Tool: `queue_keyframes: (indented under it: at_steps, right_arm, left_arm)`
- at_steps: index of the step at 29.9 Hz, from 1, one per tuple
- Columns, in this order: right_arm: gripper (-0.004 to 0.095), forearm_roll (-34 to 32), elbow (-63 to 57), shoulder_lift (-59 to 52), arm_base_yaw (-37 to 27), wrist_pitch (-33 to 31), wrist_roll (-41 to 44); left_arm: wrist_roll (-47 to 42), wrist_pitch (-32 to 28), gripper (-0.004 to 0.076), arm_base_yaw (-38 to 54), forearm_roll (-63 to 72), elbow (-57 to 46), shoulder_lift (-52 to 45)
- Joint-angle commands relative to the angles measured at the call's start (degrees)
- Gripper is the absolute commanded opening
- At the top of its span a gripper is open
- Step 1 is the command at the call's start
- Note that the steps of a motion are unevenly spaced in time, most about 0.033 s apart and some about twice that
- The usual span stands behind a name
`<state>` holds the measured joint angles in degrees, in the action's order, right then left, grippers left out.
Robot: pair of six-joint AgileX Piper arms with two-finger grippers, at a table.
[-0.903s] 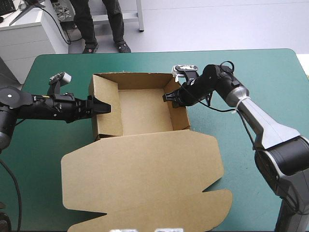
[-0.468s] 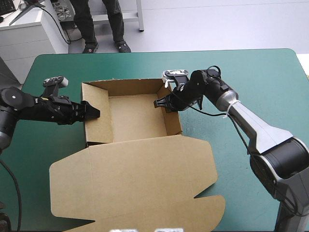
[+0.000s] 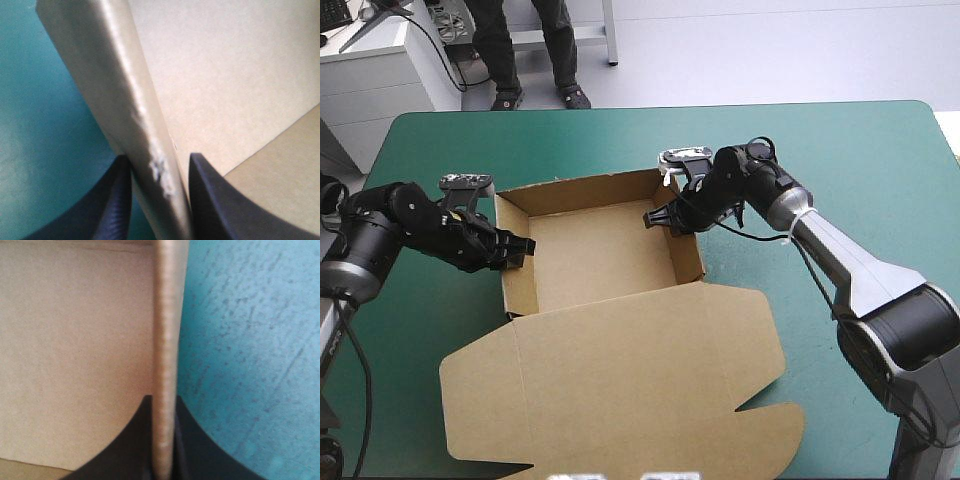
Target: Fold the box
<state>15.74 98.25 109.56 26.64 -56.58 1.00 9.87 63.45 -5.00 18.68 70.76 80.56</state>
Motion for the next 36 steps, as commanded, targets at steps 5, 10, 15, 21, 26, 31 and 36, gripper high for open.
queue_keyframes:
  at_steps: [5, 10, 15, 21, 26, 31, 36]
  right_arm:
    - [-0.0007, -6.36, 1.75, -3.13, 4.81, -0.29, 5.91]
    - [-0.0007, -6.82, 1.79, -3.13, 6.51, -0.73, 8.83]
    - [-0.0007, -6.82, 4.88, -3.13, 6.8, -1.97, 9.63]
    - [-0.0008, -11.93, 11.19, -3.13, 6.91, -8.33, 10.7]
    - [-0.0008, -19.06, 13.95, -3.13, 6.78, -14.1, 12.29]
    - [-0.0019, -18.09, 13.7, -3.13, 3.96, -15.1, 13.18]
    - [-0.0019, -17.85, 12.55, -3.13, 0.18, -15.1, 13.8]
  left_arm:
    - [-8.07, -4.37, 0.0132, -2.96, 1.69, 1.72, 1.44]
    - [-16.41, -3.24, 0.0071, -3.33, -5.8, 1.72, 2.88]
    - [-21.61, -2.96, -0.0008, -5.95, -14.57, 1.84, 3.45]
    - [-26.05, -1.9, -0.0008, -9.37, -19.95, 3.86, 4.85]
    - [-25.54, 3.47, -0.0008, -11.54, -20.55, 13.52, 9.07]
    - [-24.66, 7.7, -0.0008, -12.21, -20.53, 25.97, 15.33]
    - [-22.97, 10.68, -0.0008, -12.21, -19.48, 33.35, 22.09]
